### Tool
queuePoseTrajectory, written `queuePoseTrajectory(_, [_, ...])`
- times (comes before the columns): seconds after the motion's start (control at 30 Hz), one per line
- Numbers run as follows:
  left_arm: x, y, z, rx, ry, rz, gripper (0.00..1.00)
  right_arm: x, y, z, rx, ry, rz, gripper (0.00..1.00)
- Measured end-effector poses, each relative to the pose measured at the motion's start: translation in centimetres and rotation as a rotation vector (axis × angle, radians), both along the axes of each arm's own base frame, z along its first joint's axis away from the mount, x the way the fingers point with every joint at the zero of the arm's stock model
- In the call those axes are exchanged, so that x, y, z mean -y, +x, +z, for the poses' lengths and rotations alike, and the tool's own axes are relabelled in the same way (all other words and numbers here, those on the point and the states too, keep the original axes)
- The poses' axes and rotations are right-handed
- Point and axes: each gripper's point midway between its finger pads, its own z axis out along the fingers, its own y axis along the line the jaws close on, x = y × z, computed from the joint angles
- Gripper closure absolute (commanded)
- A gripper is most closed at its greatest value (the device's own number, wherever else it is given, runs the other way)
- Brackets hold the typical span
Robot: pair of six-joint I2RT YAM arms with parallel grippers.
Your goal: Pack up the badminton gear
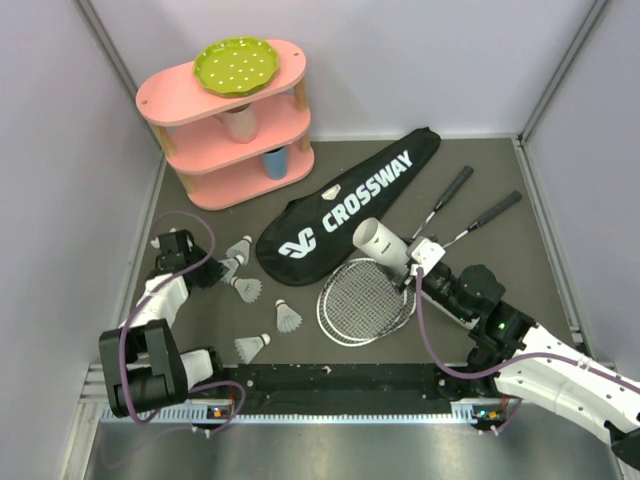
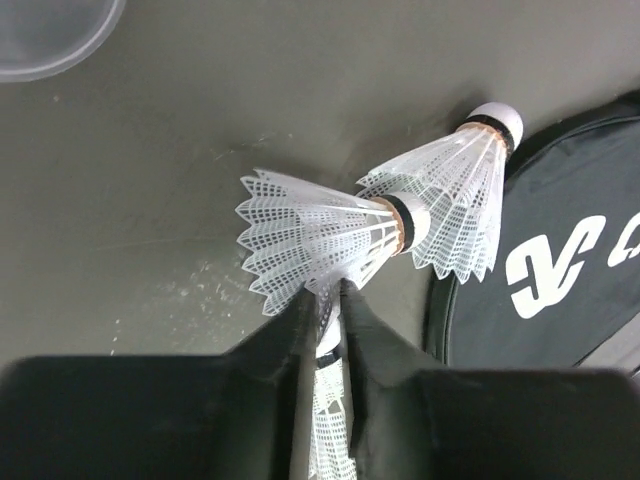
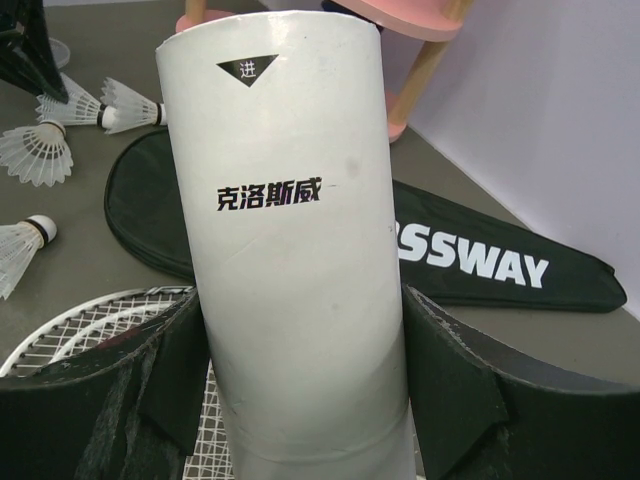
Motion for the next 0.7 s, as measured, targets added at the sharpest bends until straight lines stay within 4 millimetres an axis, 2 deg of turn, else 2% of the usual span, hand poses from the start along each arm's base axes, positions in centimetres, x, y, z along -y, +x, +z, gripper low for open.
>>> queuePoseTrajectory(0.1, [-0.3,-0.5,-0.3,-0.032,0.022,0.001,1.00,0.0,0.0,-0.2,-0.008,-0.003,-0.001,0.74])
queuePoseTrajectory(0.2, [-0.9,-0.7,0.9,-0.029,0.058,0.011,1.00,-0.2,0.0,-0.8,-0.026,-0.017,0.003,0.74])
queuePoseTrajectory(0.33, [-1.3,-1.4,5.7,0.080,0.129,0.001,1.00,-0.9,0.2,-1.8,-0.059,-0.056,0.022,0.77])
queuePoseTrajectory(0.4, [-0.9,-1.7,9.4,0.195,0.175,-0.036,1.00,-1.3,0.4,-2.4,-0.079,-0.080,0.030,0.78])
queuePoseTrajectory(0.47, [0.5,-2.2,13.8,0.328,0.232,-0.121,1.00,-1.9,0.6,-3.1,-0.098,-0.110,0.042,0.79])
queuePoseTrajectory(0.53, [2.6,-2.7,16.8,0.425,0.259,-0.222,1.00,-2.2,0.7,-3.8,-0.106,-0.133,0.057,0.79])
queuePoseTrajectory(0.6, [5.5,-3.6,19.3,0.516,0.261,-0.363,1.00,-2.7,0.6,-4.7,-0.118,-0.166,0.082,0.79])
queuePoseTrajectory(0.7, [9.9,-5.4,21.5,0.603,0.220,-0.602,1.00,-3.5,0.0,-6.0,-0.133,-0.212,0.146,0.78])
